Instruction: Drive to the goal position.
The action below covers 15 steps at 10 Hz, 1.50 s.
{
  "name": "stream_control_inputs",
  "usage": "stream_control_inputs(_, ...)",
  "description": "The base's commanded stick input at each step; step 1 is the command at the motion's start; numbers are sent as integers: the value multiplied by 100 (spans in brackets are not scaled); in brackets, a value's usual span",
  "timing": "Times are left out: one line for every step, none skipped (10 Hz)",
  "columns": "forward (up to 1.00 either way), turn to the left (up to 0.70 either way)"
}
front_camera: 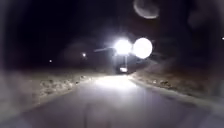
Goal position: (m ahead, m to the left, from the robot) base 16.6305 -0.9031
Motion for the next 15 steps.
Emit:
stream_control_inputs(100, 21)
stream_control_inputs(100, 13)
stream_control_inputs(100, 9)
stream_control_inputs(100, 9)
stream_control_inputs(100, 8)
stream_control_inputs(100, 8)
stream_control_inputs(100, 9)
stream_control_inputs(100, 10)
stream_control_inputs(100, 11)
stream_control_inputs(100, 14)
stream_control_inputs(100, 16)
stream_control_inputs(100, 15)
stream_control_inputs(100, 8)
stream_control_inputs(100, 3)
stream_control_inputs(100, 2)
